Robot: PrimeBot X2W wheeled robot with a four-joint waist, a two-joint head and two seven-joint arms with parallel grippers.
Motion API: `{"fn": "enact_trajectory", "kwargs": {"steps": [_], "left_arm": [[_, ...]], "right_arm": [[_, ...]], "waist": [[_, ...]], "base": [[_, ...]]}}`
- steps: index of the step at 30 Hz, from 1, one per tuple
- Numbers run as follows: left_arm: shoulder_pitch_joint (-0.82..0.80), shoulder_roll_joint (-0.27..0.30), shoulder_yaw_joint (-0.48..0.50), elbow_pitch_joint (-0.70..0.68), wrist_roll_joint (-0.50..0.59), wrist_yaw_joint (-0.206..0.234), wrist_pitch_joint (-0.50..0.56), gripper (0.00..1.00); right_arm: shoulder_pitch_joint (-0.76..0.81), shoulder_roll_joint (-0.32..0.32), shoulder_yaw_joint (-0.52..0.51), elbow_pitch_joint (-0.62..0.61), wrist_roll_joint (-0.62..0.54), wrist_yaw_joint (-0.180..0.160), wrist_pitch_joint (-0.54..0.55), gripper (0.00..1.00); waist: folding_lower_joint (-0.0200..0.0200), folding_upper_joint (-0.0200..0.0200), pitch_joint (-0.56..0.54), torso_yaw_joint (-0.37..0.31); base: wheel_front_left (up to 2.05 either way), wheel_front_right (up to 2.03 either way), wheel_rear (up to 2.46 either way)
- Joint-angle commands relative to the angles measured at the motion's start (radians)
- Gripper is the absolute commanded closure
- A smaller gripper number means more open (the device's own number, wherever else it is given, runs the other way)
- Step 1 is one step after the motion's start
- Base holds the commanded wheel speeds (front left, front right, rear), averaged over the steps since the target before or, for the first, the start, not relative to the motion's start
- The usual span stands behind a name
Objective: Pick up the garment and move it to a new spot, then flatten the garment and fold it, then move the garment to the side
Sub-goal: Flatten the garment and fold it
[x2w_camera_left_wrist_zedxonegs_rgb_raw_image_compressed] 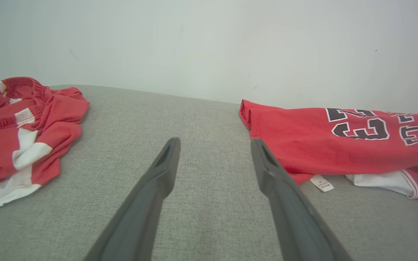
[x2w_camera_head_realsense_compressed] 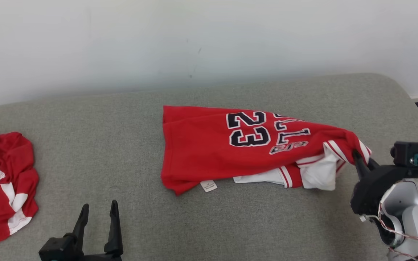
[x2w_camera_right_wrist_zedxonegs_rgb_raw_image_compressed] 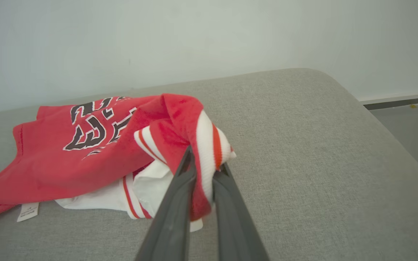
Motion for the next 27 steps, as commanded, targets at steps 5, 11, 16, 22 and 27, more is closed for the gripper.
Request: {"fn": "enact_trajectory", "kwargs": {"steps": [5, 11, 16, 22, 27], "left_arm": [[-0.012, -0.001, -0.008, 0.004, 0.014, -0.006, -0.001, 0.00], [-0.015, -0.001, -0.011, 0.010, 0.019, -0.011, -0.001, 0.00], [0.003, -0.001, 0.001, 0.012, 0.017, -0.007, -0.001, 0.00], [0.018, -0.001, 0.014, 0.005, 0.012, 0.000, -0.001, 0.00], [0.026, -0.001, 0.016, -0.008, 0.004, 0.008, -0.001, 0.00]], "right_arm": [[0.016, 0.005, -0.061, 0.024, -0.134, -0.003, 0.005, 0.00], [0.013, 0.019, -0.112, 0.064, -0.244, -0.003, -0.052, 0.00], [0.047, 0.037, -0.130, 0.035, -0.285, -0.003, -0.142, 0.00], [0.112, 0.067, -0.094, -0.036, -0.267, -0.003, -0.247, 0.00], [0.182, 0.089, -0.021, -0.106, -0.233, -0.003, -0.340, 0.00]], "waist": [[0.0001, 0.0000, 0.015, 0.017], [0.0001, 0.0000, 0.013, 0.038], [0.0001, 0.0000, 0.001, 0.036], [0.0001, 0.0000, -0.015, 0.024], [0.0001, 0.0000, -0.025, 0.009]], "base": [[0.00, 0.00, 0.00], [0.00, 0.00, 0.00], [0.00, 0.00, 0.00], [0.00, 0.00, 0.00], [0.00, 0.00, 0.00]]}}
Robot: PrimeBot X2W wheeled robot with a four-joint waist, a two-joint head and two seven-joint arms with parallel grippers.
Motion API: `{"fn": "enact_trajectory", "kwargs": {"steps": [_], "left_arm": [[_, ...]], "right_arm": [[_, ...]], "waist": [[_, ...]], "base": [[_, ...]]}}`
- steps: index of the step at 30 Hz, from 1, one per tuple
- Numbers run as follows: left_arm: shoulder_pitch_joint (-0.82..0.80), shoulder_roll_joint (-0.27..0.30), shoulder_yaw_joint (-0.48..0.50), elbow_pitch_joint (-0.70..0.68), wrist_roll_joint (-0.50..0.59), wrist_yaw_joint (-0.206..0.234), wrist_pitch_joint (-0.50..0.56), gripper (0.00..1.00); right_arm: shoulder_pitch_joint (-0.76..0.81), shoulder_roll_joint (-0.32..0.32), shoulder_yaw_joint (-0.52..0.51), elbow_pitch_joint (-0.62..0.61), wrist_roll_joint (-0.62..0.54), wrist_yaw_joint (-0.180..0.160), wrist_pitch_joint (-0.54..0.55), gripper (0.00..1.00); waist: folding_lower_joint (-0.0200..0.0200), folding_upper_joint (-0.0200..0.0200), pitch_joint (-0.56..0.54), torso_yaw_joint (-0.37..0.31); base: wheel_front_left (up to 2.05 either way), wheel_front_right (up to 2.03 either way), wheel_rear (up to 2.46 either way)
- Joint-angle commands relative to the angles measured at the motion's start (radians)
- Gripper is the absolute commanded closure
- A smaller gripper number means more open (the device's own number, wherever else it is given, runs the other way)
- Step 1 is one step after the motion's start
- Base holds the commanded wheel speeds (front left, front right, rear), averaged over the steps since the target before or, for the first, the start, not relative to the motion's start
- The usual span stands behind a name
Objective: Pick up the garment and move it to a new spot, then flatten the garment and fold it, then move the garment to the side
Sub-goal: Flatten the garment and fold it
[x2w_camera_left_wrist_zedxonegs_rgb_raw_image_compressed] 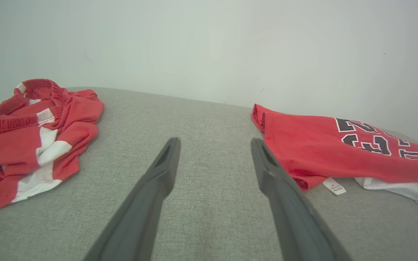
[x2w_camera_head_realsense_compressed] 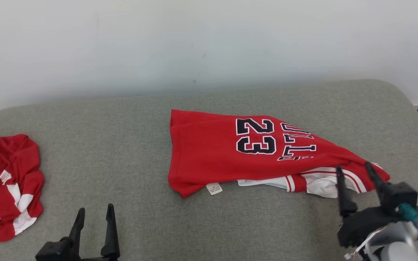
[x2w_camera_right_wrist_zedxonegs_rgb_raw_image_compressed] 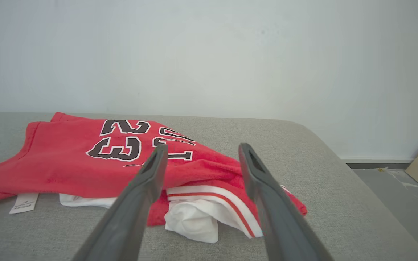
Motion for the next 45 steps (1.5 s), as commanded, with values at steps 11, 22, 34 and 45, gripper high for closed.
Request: {"fn": "enact_trajectory", "kwargs": {"steps": [11, 22, 34, 45], "left_arm": [[0.045, 0.000, -0.001, -0.034, 0.001, 0.016, -0.001, 0.00], [0.069, 0.000, -0.007, -0.049, 0.003, 0.023, -0.001, 0.00], [-0.100, 0.002, -0.058, 0.110, -0.024, -0.017, 0.066, 0.00], [-0.309, 0.001, -0.121, 0.343, -0.056, -0.050, 0.175, 0.00]], "right_arm": [[0.121, 0.027, 0.180, -0.072, 0.056, -0.003, -0.122, 0.00], [0.160, 0.046, 0.192, -0.047, 0.071, -0.003, -0.127, 0.00], [0.150, 0.052, 0.198, -0.049, 0.077, -0.003, -0.117, 0.00], [0.098, 0.056, 0.243, -0.048, 0.092, -0.003, -0.125, 0.00]], "waist": [[0.0000, 0.0000, -0.033, -0.007], [0.0000, 0.0000, -0.049, 0.000], [0.0000, 0.0000, -0.009, -0.052], [0.0000, 0.0000, 0.097, -0.175]], "base": [[0.00, 0.00, 0.00], [0.00, 0.00, 0.00], [0.00, 0.00, 0.00], [0.00, 0.00, 0.00]]}}
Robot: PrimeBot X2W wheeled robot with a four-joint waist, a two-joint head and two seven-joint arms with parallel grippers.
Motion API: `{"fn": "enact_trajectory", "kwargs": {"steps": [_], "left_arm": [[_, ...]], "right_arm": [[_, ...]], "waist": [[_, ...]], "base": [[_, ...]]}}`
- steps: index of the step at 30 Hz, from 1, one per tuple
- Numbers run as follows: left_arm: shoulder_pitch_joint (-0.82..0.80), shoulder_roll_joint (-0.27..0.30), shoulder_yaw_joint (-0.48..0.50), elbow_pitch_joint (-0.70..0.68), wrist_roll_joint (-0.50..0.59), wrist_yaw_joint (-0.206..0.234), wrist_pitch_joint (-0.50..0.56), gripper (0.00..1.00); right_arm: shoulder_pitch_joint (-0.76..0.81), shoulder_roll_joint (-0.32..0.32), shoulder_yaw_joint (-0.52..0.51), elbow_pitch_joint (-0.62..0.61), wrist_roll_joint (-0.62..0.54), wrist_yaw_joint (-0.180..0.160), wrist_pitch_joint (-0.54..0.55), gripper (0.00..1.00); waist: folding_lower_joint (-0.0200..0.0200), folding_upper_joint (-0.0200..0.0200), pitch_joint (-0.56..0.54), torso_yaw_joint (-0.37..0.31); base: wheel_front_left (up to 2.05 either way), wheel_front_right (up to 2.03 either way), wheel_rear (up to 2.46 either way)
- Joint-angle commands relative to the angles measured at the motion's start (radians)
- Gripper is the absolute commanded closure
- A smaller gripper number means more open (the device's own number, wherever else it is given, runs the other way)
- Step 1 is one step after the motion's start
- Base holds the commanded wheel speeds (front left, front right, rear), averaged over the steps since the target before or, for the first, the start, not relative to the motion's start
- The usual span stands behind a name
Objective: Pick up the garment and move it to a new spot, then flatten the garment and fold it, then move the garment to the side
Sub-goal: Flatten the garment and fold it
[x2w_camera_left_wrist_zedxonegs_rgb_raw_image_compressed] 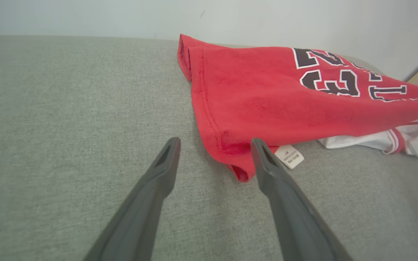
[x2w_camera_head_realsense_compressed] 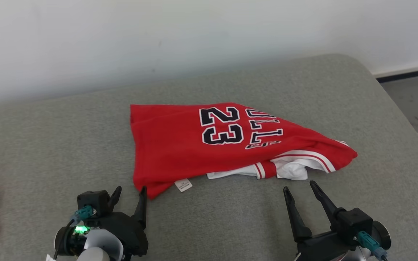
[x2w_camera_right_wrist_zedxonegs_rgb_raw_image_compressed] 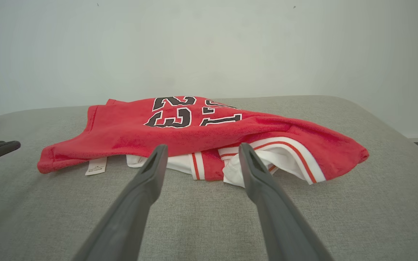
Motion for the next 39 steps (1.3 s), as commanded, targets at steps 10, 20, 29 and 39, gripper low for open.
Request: {"fn": "enact_trajectory", "kwargs": {"steps": [10, 20, 29, 39], "left_arm": [[-0.076, 0.002, 0.005, 0.133, -0.018, 0.035, -0.029, 0.00], [-0.129, 0.002, 0.005, 0.215, -0.054, 0.012, -0.077, 1.00], [-0.088, 0.000, 0.001, 0.084, -0.144, -0.043, -0.168, 1.00], [0.046, 0.003, -0.032, -0.254, -0.223, -0.057, -0.124, 1.00]], "right_arm": [[-0.032, 0.003, 0.016, 0.028, 0.016, -0.003, -0.026, 0.00], [-0.033, 0.004, 0.029, 0.041, 0.021, -0.003, -0.031, 0.00], [-0.007, 0.004, 0.001, 0.036, 0.014, -0.003, -0.021, 0.00], [0.014, 0.004, -0.026, 0.030, 0.022, -0.003, -0.015, 0.00]], "waist": [[-0.0001, -0.0001, 0.075, -0.093], [-0.0001, -0.0001, 0.065, -0.099], [-0.0001, -0.0001, 0.029, -0.044], [-0.0001, -0.0001, -0.011, 0.029]], "base": [[0.00, 0.00, 0.00], [0.00, 0.00, 0.00], [0.00, 0.00, 0.00], [0.00, 0.00, 0.00]]}}
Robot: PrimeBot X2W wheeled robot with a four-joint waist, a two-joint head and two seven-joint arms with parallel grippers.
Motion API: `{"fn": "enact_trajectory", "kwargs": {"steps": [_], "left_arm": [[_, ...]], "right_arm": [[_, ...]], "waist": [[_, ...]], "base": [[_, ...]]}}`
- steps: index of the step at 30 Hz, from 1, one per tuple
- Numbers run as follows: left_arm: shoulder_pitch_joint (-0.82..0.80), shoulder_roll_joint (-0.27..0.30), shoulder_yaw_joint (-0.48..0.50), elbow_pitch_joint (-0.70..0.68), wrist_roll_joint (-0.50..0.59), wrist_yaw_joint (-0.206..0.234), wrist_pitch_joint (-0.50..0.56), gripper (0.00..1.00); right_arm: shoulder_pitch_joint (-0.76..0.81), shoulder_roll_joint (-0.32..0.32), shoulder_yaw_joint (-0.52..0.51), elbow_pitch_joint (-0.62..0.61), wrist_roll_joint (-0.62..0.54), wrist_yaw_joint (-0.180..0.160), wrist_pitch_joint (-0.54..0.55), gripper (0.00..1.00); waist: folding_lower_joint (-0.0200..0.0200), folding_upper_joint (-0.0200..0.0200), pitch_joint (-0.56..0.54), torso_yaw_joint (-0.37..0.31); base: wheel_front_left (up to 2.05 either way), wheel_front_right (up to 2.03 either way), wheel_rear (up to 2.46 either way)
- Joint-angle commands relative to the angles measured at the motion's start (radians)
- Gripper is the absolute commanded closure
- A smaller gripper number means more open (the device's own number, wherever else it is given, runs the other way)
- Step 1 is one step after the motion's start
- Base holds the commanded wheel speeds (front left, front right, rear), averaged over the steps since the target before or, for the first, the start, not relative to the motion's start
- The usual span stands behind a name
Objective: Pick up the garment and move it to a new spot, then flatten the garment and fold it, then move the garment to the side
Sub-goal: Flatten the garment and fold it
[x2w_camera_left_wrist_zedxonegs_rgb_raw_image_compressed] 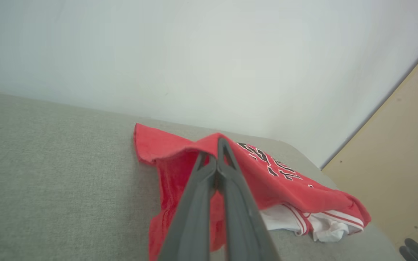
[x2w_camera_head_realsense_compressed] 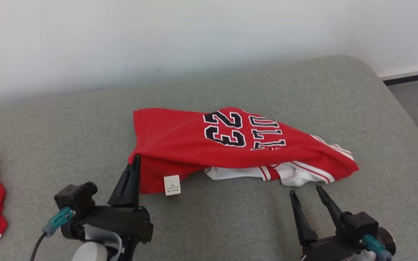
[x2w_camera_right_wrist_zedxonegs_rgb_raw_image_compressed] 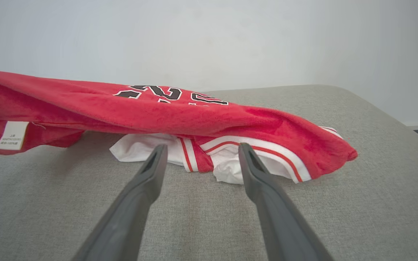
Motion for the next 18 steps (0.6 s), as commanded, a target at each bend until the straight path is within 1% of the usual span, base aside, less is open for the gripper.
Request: {"fn": "enact_trajectory", "kwargs": {"steps": [1, 4, 8, 12, 15, 18], "left_arm": [[0.036, 0.009, 0.003, -0.049, -0.013, 0.002, 0.024, 1.00], [0.099, 0.029, 0.004, -0.143, -0.020, 0.027, 0.082, 1.00], [0.173, 0.032, 0.012, -0.268, -0.045, 0.064, 0.155, 1.00], [0.236, 0.052, 0.018, -0.379, -0.038, 0.116, 0.223, 1.00], [0.255, 0.071, 0.031, -0.408, -0.022, 0.146, 0.248, 1.00], [0.217, 0.100, 0.036, -0.353, 0.006, 0.157, 0.256, 1.00]], "right_arm": [[0.013, 0.001, -0.004, -0.003, 0.006, -0.003, 0.001, 0.00], [0.020, 0.001, -0.008, -0.004, 0.009, -0.003, 0.003, 0.00], [0.020, 0.001, -0.009, -0.009, 0.010, -0.003, 0.004, 0.00], [0.020, 0.001, -0.015, -0.013, 0.005, -0.003, 0.004, 0.00], [0.018, 0.001, -0.019, -0.016, 0.005, -0.003, 0.003, 0.00], [0.010, 0.001, -0.014, -0.024, 0.005, -0.003, 0.005, 0.00]], "waist": [[0.0000, -0.0001, -0.023, 0.027], [0.0000, -0.0001, -0.031, 0.037], [0.0000, -0.0001, -0.037, 0.038], [0.0000, -0.0001, -0.034, 0.032], [0.0000, -0.0001, -0.025, 0.026], [0.0000, -0.0001, -0.005, 0.018]], "base": [[0.00, 0.00, 0.00], [0.00, 0.00, 0.00], [0.00, 0.00, 0.00], [0.00, 0.00, 0.00], [0.00, 0.00, 0.00], [0.00, 0.00, 0.00]]}}
